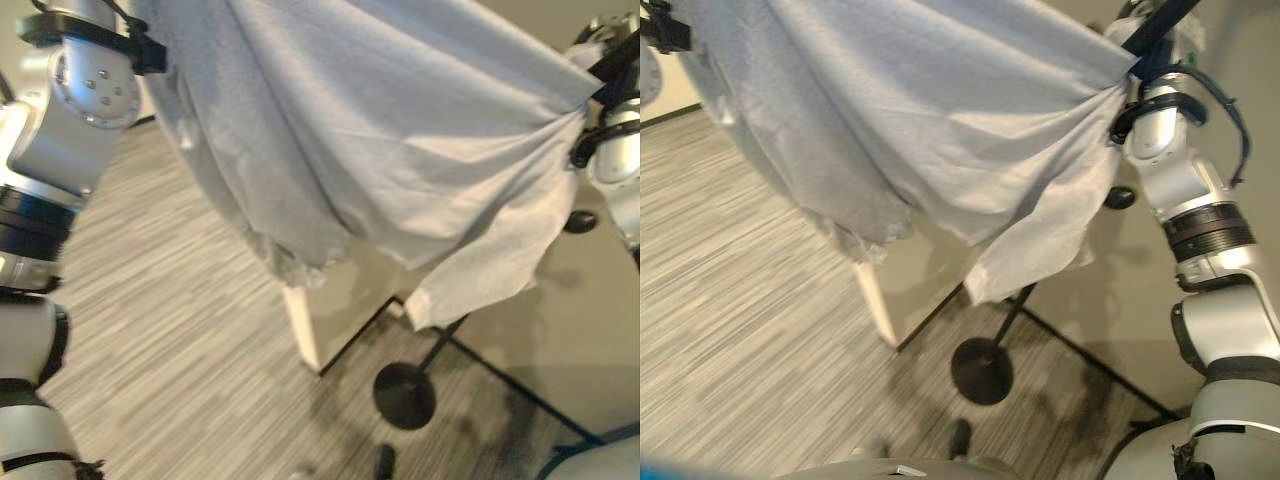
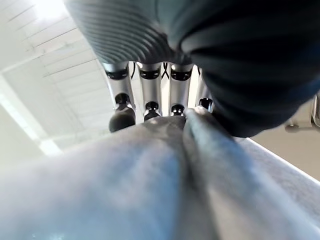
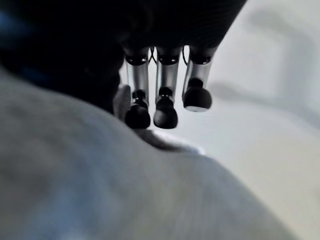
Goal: Hang the clothes on the sofa on the clothes rack.
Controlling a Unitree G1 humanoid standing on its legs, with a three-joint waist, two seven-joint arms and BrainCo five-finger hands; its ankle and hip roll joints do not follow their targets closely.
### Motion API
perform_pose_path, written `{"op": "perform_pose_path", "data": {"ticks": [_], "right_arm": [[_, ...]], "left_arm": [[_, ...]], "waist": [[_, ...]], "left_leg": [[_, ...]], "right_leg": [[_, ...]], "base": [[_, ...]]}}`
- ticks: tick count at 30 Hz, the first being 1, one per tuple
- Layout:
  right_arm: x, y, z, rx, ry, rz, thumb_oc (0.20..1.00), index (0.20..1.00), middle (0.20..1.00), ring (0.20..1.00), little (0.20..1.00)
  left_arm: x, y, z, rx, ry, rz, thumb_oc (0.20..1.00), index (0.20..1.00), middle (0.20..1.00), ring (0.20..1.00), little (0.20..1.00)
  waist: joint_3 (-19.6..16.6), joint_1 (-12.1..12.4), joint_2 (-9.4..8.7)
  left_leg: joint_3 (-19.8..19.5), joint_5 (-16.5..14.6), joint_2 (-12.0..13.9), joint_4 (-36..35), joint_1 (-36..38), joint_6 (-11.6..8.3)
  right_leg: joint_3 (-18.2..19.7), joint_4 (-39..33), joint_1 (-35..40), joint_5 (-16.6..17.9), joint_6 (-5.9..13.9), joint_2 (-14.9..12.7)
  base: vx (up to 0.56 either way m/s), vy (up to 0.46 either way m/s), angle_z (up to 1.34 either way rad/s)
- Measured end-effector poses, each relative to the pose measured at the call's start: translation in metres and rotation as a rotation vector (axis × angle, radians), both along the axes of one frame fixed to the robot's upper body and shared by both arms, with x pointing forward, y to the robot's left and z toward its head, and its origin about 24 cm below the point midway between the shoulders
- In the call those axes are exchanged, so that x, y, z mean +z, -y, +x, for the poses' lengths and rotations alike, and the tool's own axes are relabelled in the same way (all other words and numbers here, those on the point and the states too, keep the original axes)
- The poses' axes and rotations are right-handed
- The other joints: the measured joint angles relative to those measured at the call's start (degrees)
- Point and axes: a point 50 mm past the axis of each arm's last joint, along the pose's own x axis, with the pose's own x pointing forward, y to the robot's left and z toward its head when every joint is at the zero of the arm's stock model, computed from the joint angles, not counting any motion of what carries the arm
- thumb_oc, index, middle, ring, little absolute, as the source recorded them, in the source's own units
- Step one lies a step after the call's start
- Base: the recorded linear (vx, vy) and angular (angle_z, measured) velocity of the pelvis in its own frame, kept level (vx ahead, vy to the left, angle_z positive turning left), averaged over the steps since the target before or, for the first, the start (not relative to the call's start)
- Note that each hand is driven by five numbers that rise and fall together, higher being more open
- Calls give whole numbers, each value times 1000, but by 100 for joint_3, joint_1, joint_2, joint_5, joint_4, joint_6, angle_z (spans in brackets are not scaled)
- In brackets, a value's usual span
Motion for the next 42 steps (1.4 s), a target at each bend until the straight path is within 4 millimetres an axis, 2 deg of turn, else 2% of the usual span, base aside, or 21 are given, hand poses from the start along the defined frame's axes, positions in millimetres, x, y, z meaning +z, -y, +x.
{"op": "perform_pose_path", "data": {"ticks": [1, 2, 3, 4, 6, 7, 8, 12, 18, 21, 25, 28, 29, 34, 39, 42], "right_arm": [[-1, -7, 1, 24, 4, 4, 200, 200, 200, 200, 200], [0, -7, 0, 32, 13, 3, 200, 200, 200, 200, 200], [3, -4, -1, 25, 26, 13, 200, 200, 200, 200, 200], [7, 0, -3, 14, 40, 28, 200, 200, 200, 200, 200], [6, 4, -5, 6, 44, 40, 200, 200, 200, 200, 200], [5, 2, -5, 13, 44, 36, 200, 200, 200, 200, 200], [3, -1, -6, 26, 43, 29, 200, 200, 200, 200, 200], [-1, -7, -8, 56, 44, 17, 200, 200, 200, 200, 200], [2, -19, -12, 105, 69, -8, 200, 200, 200, 200, 200], [3, -26, -19, 148, 98, -17, 200, 200, 200, 200, 200], [-8, -18, -29, 155, 112, 18, 200, 200, 200, 200, 200], [-40, -9, -34, 139, 26, 2, 200, 200, 200, 200, 200], [-45, -8, -34, 139, 6, 4, 200, 200, 200, 200, 200], [-49, -3, -37, 131, -1, 22, 200, 200, 200, 200, 200], [-55, 1, -40, 120, -14, 29, 200, 200, 200, 200, 200], [-61, 10, -44, 87, -33, 21, 200, 200, 200, 200, 200]], "left_arm": [[1, 4, 0, -16, 3, -4, 200, 200, 200, 200, 200], [0, 7, 0, -30, 5, -1, 200, 200, 200, 200, 200], [0, 9, -1, -40, 8, 4, 200, 200, 200, 200, 200], [1, 8, -1, -35, 10, 0, 200, 200, 200, 200, 200], [1, 6, -1, -26, 12, -5, 200, 200, 200, 200, 200], [1, 6, -1, -30, 10, -5, 200, 200, 200, 200, 200], [1, 7, -1, -32, 10, -3, 200, 200, 200, 200, 200], [0, 7, -1, -31, 8, -3, 200, 200, 200, 200, 200], [-1, 6, 0, -29, 4, -3, 200, 200, 200, 200, 200], [-2, 5, 0, -25, -1, -4, 200, 200, 200, 200, 200], [-6, 8, -1, -20, 2, 32, 200, 200, 200, 200, 200], [-12, 10, 1, -28, -14, 31, 200, 200, 200, 200, 200], [-11, 9, 0, -18, -13, 45, 200, 200, 200, 200, 200], [-17, 5, 1, -12, -30, 40, 200, 200, 200, 200, 200], [-25, -1, 2, 2, -55, 29, 200, 200, 200, 200, 200], [-26, -4, 1, 17, -51, 29, 200, 200, 200, 200, 200]], "waist": [[16, -167, 76], [25, -218, 118], [-31, -262, 141], [-159, -282, 54], [-173, -285, 40], [-188, -293, 74], [-230, -302, 112], [-297, -351, 89], [-301, -383, 94], [-301, -491, 93], [-304, -645, 106], [-311, -757, 155], [-305, -773, 167], [-324, -913, 226], [-325, -941, 240], [-324, -946, 242]], "left_leg": [[200, 65, 98, -83, 162, 55], [314, 114, 189, -140, 282, 103], [390, 115, 294, -179, 377, 102], [410, 116, 265, -173, 345, 90], [421, 155, 299, -173, 381, 73], [425, 205, 319, -191, 420, 60], [439, 385, 358, -199, 471, 65], [491, 491, 368, -404, 681, 98], [614, 504, 376, -603, 904, 114], [759, 543, 373, -841, 1166, 157], [797, 557, 316, -913, 1264, 151], [919, 553, 227, -920, 1327, 160], [955, 550, 215, -938, 1341, 184], [1093, 530, 142, -952, 1435, 212], [1218, 497, 146, -952, 1576, 257], [1280, 493, 139, -952, 1619, 263]], "right_leg": [[-109, 17, 203, -128, 201, -13], [-261, 118, 291, -131, 223, -25], [-310, 900, 331, -297, 204, -114], [-280, 878, 417, -630, 113, -210], [-335, 587, 572, -521, 8, -176], [-345, 480, 666, -424, -7, -127], [-323, 304, 804, -320, -5, -67], [-273, 26, 1015, -178, -60, -30], [-143, 27, 1079, -182, -53, -37], [-13, 27, 1178, -196, -34, -60], [35, 26, 1224, -210, 25, -125], [166, 26, 1242, -174, 119, -229], [191, 25, 1244, -175, 125, -247], [346, 11, 1263, -184, 221, -312], [471, -5, 1337, -189, 230, -310], [542, -5, 1344, -172, 253, -311]], "base": [[119, 116, -41], [103, 100, -15], [101, 108, -11], [83, 90, -6], [60, 77, 5], [26, 42, -3], [37, 84, -14], [17, 64, -8], [7, 74, -13], [-10, 159, -18], [-19, 156, -8], [-33, 276, -17], [-10, 78, -17], [-6, 110, -14], [0, 70, -11], [4, 71, -13]]}}
